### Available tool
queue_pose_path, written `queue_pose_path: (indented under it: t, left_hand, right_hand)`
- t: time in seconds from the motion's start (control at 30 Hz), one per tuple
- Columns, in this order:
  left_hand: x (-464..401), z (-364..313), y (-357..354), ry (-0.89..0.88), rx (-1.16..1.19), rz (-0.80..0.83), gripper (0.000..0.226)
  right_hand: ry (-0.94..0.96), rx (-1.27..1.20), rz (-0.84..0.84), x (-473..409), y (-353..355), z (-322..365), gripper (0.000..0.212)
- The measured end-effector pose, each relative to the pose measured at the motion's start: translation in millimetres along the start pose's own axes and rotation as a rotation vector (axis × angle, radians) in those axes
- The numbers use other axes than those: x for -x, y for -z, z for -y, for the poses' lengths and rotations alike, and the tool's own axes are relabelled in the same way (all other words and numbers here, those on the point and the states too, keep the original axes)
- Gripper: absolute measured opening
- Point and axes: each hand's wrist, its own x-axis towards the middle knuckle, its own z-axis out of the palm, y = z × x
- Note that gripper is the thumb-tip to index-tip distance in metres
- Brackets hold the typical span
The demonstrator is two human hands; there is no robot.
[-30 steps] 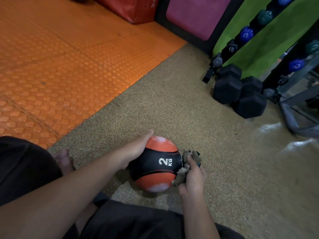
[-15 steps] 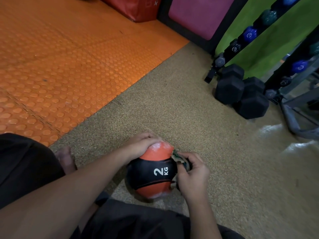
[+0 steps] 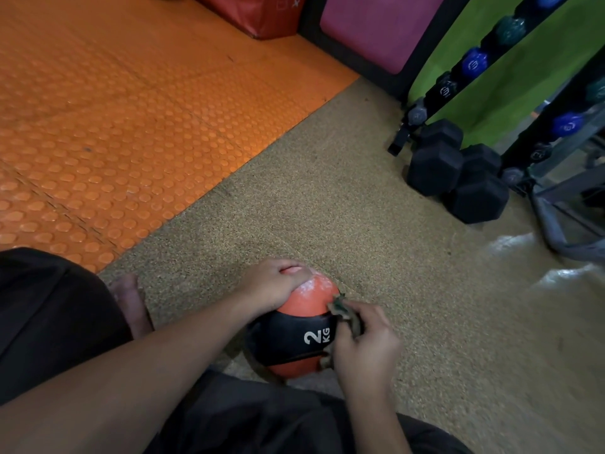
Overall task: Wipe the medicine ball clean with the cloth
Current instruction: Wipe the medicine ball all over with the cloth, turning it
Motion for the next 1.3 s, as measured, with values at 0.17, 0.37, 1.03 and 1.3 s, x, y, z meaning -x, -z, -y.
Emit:
queue_pose_path:
  t: [0.17,0.37,1.03,1.3]
  left_hand:
    - [2.5,0.0,1.6,-0.013,0.02,-0.023,0.026]
    - [7.5,-3.6,-6.1,-0.012,-0.027,-0.096,0.046]
    - [3.5,4.4,-16.6,-0.02,-0.027,-0.101,0.075]
    - [-3.1,5.1,-12.3,0.083,0.147,-0.009,0.052]
  right_hand:
    - [0.349,0.072,0.22,39.1,-10.2,43.9,0.04]
    - [0.02,0.031,-0.047,7.2,-4.9,8.6,0.038]
    - [0.267,0.12,0.094,26.9,-13.3,24.5,0.043]
    - [0.267,0.074,0.111,36.5,-19.4,31.9,0.043]
